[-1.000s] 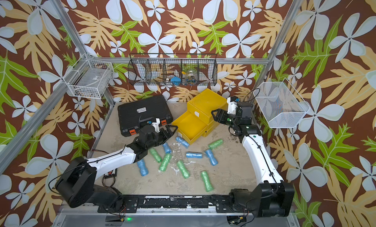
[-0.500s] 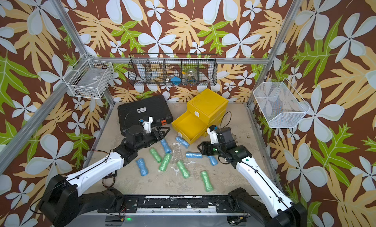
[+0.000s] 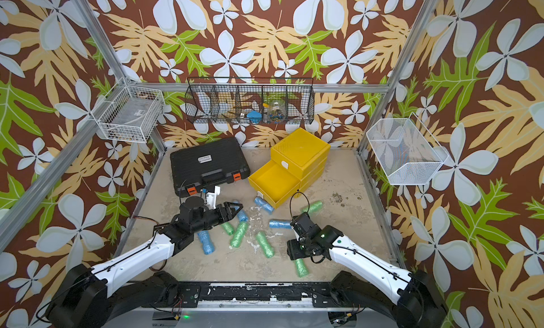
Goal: Sort the rolls of trash bags by color and place them into the drawer
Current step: Pick up the roll of trash bags from the center of the board.
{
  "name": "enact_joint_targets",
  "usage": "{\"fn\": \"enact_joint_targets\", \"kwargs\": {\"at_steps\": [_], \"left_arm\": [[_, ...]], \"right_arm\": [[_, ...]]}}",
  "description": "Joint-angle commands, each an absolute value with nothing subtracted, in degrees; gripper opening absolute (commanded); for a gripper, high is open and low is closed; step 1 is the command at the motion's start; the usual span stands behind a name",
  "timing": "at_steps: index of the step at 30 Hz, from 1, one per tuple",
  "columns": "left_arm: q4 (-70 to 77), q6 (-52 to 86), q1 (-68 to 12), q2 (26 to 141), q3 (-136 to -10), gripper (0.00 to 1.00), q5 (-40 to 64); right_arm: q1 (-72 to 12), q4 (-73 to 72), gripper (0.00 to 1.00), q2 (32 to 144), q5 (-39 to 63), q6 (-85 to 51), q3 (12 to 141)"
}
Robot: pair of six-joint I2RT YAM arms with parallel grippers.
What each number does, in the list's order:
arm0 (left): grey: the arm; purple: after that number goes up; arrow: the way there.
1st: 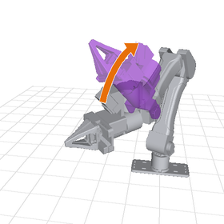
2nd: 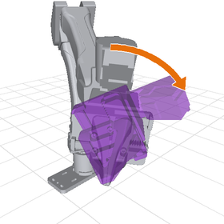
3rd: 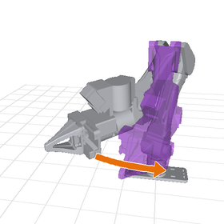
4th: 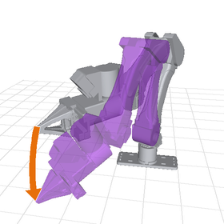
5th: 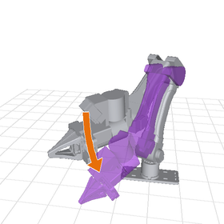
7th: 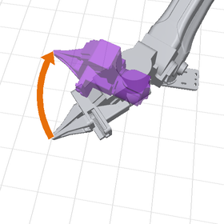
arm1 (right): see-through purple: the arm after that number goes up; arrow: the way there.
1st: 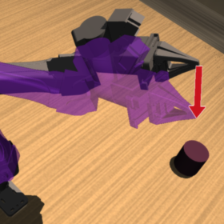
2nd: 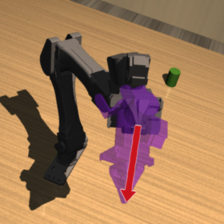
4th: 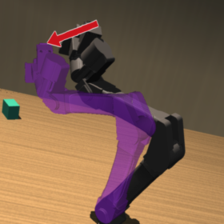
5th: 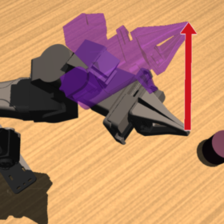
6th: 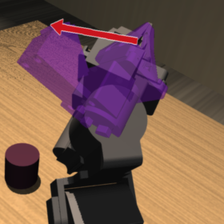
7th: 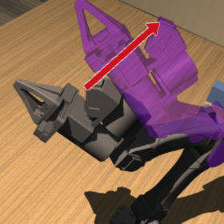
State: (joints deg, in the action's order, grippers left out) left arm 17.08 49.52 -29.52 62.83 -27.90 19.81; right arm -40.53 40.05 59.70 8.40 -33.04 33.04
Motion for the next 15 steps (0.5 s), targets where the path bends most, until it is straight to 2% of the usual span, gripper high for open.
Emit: {"fn": "enact_joint_targets", "kwargs": {"at_steps": [1,4,9,13,15], "left_arm": [[18.72,50.1,-29.44,62.02,-27.26,0.69,20.48],[18.72,50.27,-29.44,61.84,-27.16,0.69,20.3],[19.07,50.71,-29.44,61.81,-27.16,0.69,20.46],[19.62,51.1,-29.44,62.19,-27.16,0.7,20.79],[19.71,51.15,-29.44,62.23,-27.16,0.7,20.93]], "right_arm": [[-40.89,38.12,0.64,60.14,7.9,-34.6,31.36],[-41.35,36.79,0.62,60.93,8.05,-35.04,30.53],[-41.66,35.95,0.53,62.42,7.54,-35.28,30.2],[-41.63,35.43,0.35,63.15,6.75,-35.64,30.24],[-41.72,34.67,0.35,63.55,7.0,-35.92,29.92]]}}
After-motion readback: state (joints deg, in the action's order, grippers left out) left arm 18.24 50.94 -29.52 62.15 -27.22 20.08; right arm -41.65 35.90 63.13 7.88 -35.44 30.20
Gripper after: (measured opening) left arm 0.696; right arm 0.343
